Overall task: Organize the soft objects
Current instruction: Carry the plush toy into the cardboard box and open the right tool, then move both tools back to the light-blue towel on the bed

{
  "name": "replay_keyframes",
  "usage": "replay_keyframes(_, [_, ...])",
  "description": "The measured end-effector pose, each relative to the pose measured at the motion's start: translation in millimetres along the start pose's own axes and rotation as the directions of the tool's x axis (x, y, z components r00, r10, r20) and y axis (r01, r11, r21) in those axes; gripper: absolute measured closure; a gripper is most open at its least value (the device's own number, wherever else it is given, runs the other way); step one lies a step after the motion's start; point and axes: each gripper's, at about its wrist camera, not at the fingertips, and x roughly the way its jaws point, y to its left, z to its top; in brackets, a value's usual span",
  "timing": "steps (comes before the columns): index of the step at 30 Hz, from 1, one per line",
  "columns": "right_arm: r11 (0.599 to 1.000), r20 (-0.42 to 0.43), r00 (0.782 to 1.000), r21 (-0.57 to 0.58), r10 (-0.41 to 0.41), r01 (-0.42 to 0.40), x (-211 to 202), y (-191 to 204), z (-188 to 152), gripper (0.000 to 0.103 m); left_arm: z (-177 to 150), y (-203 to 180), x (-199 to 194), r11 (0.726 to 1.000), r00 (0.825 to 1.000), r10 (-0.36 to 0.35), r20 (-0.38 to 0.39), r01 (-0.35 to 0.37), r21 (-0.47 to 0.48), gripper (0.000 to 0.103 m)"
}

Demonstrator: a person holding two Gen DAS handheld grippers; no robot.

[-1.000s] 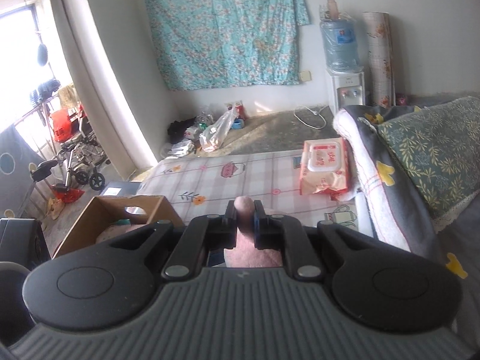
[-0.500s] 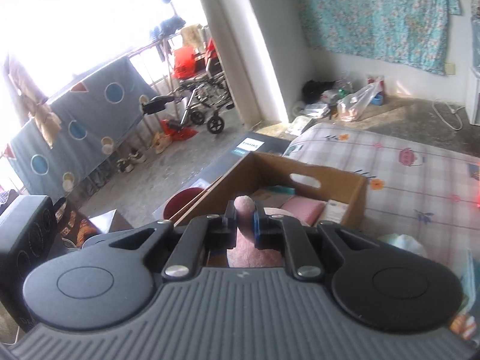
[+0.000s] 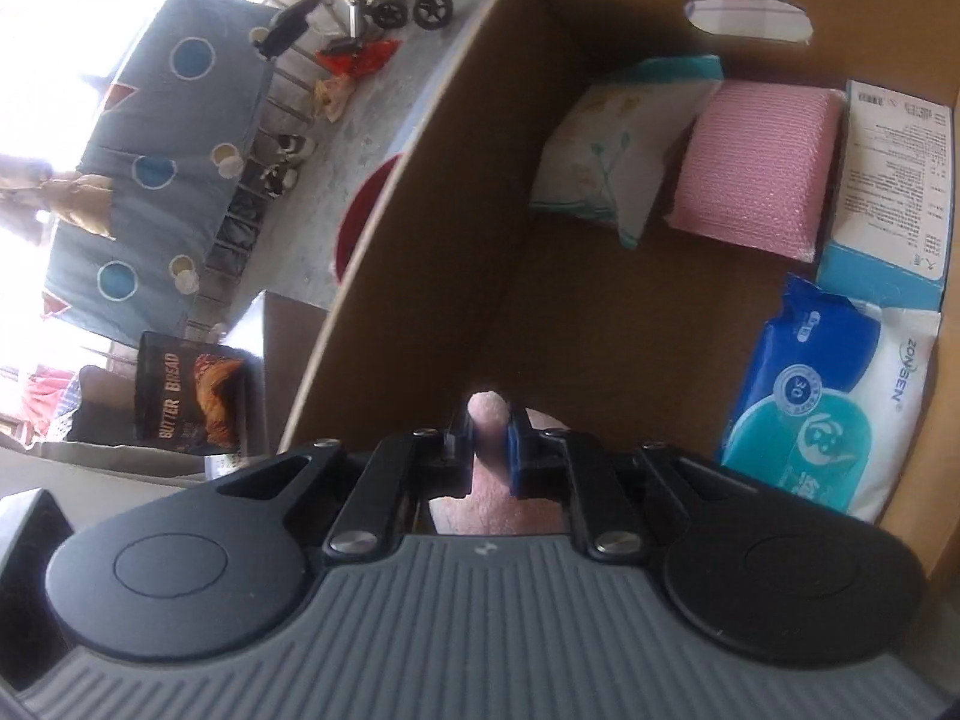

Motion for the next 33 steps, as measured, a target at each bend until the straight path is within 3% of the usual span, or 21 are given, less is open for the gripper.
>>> replay_keyframes(3, [0.993,0.039,0.992,-0.026,-0.117,0.118,15.0,-16.2,9.3,0.094,-4.6,4.0,3.7,1.000,1.000,-0.005,-0.012,0.005,0.002,0.031])
replay_keyframes(12, [0.972,0.135,0.968,-0.067,-0.214,0.224,9.0,-21.9,28.9,0.094,-6.5,2.9,22.9,1.000,1.000,-0.004,-0.028,0.005,0.027,0.031])
replay_keyframes(16, [0.952,0.179,0.947,-0.103,-0.267,0.288,5.1,-28.2,38.1,0.093,-3.8,2.5,25.7,1.000,1.000,0.001,-0.022,-0.001,0.031,0.031])
replay_keyframes(19, [0.951,0.178,0.946,-0.101,-0.272,0.293,-1.8,-42.6,49.6,0.091,-0.9,4.3,28.6,0.999,1.000,0.002,-0.021,-0.001,0.032,0.031])
replay_keyframes(20, [0.951,0.179,0.946,-0.104,-0.271,0.292,-2.3,-42.7,49.1,0.088,0.2,4.5,29.9,0.999,1.000,0.003,-0.020,-0.003,0.033,0.031])
replay_keyframes(24, [0.951,0.234,0.940,-0.126,-0.249,0.283,-13.4,-37.0,47.2,0.061,0.2,1.4,29.0,0.999,1.000,0.017,-0.007,-0.017,0.045,0.028])
replay_keyframes(29, [0.960,0.357,0.915,-0.132,-0.188,0.249,-60.3,-24.9,19.4,0.052,-2.1,-6.7,19.8,0.998,0.999,0.013,0.031,-0.015,0.067,0.027])
replay_keyframes(33, [0.965,0.469,0.869,-0.116,-0.156,0.236,-107.7,-23.0,-18.5,0.046,-4.0,-15.8,11.5,0.995,0.997,0.009,0.077,-0.017,0.100,0.026])
